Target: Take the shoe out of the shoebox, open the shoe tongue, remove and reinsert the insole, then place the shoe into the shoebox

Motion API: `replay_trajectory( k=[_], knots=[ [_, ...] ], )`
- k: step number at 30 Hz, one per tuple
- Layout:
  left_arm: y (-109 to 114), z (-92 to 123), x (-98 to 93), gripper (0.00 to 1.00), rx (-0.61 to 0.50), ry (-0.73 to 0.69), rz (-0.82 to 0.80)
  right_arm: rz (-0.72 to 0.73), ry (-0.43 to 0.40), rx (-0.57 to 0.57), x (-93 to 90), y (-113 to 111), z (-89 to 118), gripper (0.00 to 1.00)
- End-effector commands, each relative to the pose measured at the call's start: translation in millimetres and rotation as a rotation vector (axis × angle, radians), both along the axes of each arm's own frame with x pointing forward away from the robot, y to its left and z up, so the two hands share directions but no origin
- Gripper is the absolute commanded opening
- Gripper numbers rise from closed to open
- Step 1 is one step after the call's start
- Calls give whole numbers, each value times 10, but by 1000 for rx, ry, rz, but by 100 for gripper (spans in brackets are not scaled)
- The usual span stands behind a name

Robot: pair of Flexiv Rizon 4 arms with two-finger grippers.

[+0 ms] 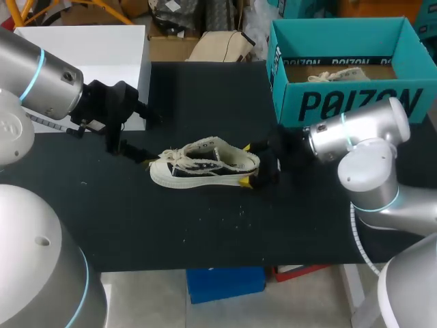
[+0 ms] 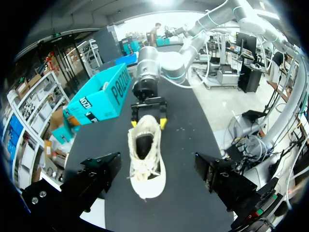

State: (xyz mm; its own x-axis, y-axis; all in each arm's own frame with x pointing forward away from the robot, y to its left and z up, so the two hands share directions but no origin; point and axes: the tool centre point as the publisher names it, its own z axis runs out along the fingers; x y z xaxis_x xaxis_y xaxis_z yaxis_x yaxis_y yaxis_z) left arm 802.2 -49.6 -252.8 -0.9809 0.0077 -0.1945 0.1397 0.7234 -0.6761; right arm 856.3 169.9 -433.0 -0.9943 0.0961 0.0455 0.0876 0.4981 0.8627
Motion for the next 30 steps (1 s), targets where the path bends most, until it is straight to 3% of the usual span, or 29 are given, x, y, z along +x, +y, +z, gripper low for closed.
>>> replay_trajectory(
  k=[1, 11, 12, 13, 14, 21, 30],
  knots=[
    [-4, -18, 0, 100, -1, -4, 1, -1, -4, 10, 23, 19, -56, 100],
    [-4, -18, 0, 100, -1, -4, 1, -1, -10, 30, 61, -35, -80, 100],
    [-4, -18, 0, 100, -1, -4, 1, 8, -7, 42, 62, -33, -87, 69],
    [-4, -18, 0, 100, -1, -4, 1, 11, -8, 37, 56, -25, -94, 27],
    [-4, -18, 0, 100, -1, -4, 1, 11, -8, 37, 56, -25, -94, 0],
    [-4, -18, 0, 100, -1, -4, 1, 11, -8, 37, 56, -25, -94, 0],
    [-142, 124, -50, 100, 250, 223, 404, 11, -8, 37, 56, -25, -94, 0]
  ],
)
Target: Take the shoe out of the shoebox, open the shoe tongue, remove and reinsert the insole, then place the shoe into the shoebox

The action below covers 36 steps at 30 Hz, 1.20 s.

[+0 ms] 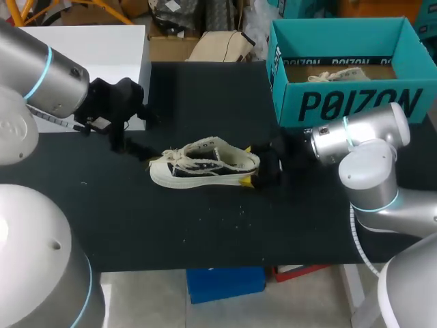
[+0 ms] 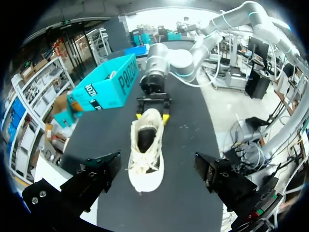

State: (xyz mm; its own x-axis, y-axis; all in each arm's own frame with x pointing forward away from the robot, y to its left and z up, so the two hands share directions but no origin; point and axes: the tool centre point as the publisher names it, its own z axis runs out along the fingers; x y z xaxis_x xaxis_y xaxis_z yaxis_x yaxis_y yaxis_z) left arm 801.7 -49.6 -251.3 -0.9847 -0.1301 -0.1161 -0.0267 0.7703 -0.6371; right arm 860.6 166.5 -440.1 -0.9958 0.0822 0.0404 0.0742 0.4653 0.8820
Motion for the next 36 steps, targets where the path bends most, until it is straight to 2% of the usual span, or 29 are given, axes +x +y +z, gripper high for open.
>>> replay_trajectory(
  k=[1, 3, 4, 5, 18, 19, 20, 21, 22, 24, 26, 27, 28, 36],
  knots=[
    [-184, 131, -55, 100, 217, 170, 266, -1, 1, -2, 13, 8, -23, 0],
    [-235, 146, -58, 100, 266, 207, 300, -1, 1, -2, 13, 8, -23, 0],
    [-281, 161, -71, 100, 289, 201, 264, -1, 1, -2, 13, 8, -23, 0],
    [-344, 186, -92, 100, 266, 208, 186, -1, 1, -2, 13, 8, -23, 0],
    [-344, 186, -92, 100, 266, 208, 186, -1, 1, -2, 13, 8, -23, 0],
    [-363, 149, -52, 100, 307, 244, 261, -1, 1, -2, 13, 8, -23, 0],
    [-399, 83, 8, 100, 417, 297, 418, -1, 1, -2, 13, 8, -23, 0],
    [-403, 40, 60, 100, 476, 374, 558, -1, 1, -2, 13, 8, -23, 0],
    [-384, 5, 106, 100, 475, 466, 673, -1, 1, -2, 13, 8, -23, 0],
    [-362, -24, 127, 100, 580, 461, 909, -1, 1, -2, 13, 8, -23, 0],
    [-352, -44, 137, 100, 602, 508, 1062, -1, 1, -2, 13, 8, -23, 0],
    [-338, -63, 139, 100, 650, 531, 1204, -1, 1, -2, 13, 8, -23, 0],
    [-316, -65, 135, 100, 640, 510, 1275, -1, 1, -2, 13, 8, -23, 0],
    [-343, -71, 122, 100, 634, 536, 1286, -1, 1, -2, 13, 8, -23, 0]
  ],
)
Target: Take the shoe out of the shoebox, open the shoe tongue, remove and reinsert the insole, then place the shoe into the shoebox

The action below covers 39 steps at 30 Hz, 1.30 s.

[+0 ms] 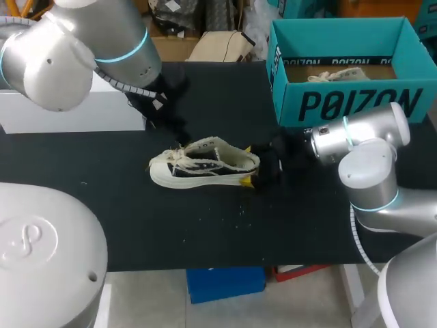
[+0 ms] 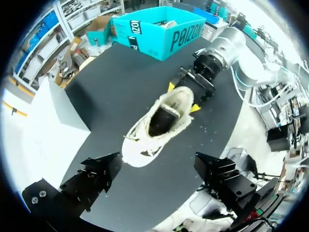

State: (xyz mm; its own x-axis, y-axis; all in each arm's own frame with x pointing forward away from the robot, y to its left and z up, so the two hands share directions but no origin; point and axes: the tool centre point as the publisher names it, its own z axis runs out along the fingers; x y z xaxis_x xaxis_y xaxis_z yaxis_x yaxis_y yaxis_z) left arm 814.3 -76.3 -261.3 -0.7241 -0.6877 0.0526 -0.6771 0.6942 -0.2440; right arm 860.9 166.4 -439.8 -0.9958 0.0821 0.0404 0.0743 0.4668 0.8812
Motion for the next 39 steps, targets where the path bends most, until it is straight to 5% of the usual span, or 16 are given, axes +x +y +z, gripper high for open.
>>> replay_trajectory(
  k=[1, 24, 39],
  knots=[
    [-76, 29, -3, 100, 347, 190, 627, -1, 0, 0, 11, 10, -26, 0],
    [-388, -211, 198, 100, 469, 201, 831, -1, 0, 0, 11, 10, -26, 0],
    [-731, -478, 346, 100, 515, 134, 662, -1, 0, 0, 11, 10, -26, 0]
  ],
)
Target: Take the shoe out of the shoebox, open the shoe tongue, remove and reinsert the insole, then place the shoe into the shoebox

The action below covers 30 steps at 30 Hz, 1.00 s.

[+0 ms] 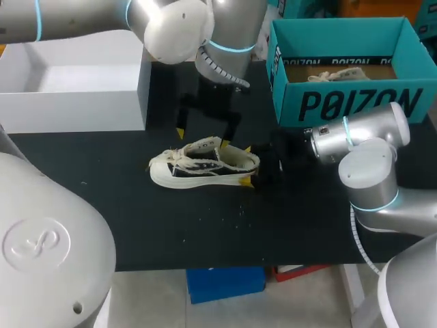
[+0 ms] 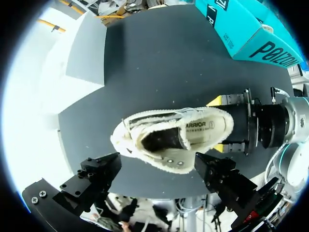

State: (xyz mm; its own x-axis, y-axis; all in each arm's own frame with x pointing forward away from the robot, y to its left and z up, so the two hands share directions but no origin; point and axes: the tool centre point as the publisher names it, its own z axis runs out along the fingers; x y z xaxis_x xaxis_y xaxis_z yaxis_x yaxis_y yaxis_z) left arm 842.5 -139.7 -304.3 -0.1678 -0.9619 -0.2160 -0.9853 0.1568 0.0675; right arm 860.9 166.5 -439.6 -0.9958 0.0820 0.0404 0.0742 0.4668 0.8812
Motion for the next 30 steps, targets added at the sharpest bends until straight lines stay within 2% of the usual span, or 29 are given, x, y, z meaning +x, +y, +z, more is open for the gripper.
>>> replay_trajectory(
  k=[1, 7, 23, 30],
  knots=[
    [-110, -57, 74, 100, 135, 22, 4, -1, 0, 0, 10, 9, -28, 0],
    [-175, -143, 53, 100, 208, 24, 41, -1, 0, 0, 10, 9, -28, 0],
    [-145, -462, -33, 100, 336, 22, 78, -1, 0, 0, 10, 9, -28, 0],
    [-85, -526, -56, 100, 374, 27, 82, -1, 0, 0, 10, 9, -28, 0]
  ],
)
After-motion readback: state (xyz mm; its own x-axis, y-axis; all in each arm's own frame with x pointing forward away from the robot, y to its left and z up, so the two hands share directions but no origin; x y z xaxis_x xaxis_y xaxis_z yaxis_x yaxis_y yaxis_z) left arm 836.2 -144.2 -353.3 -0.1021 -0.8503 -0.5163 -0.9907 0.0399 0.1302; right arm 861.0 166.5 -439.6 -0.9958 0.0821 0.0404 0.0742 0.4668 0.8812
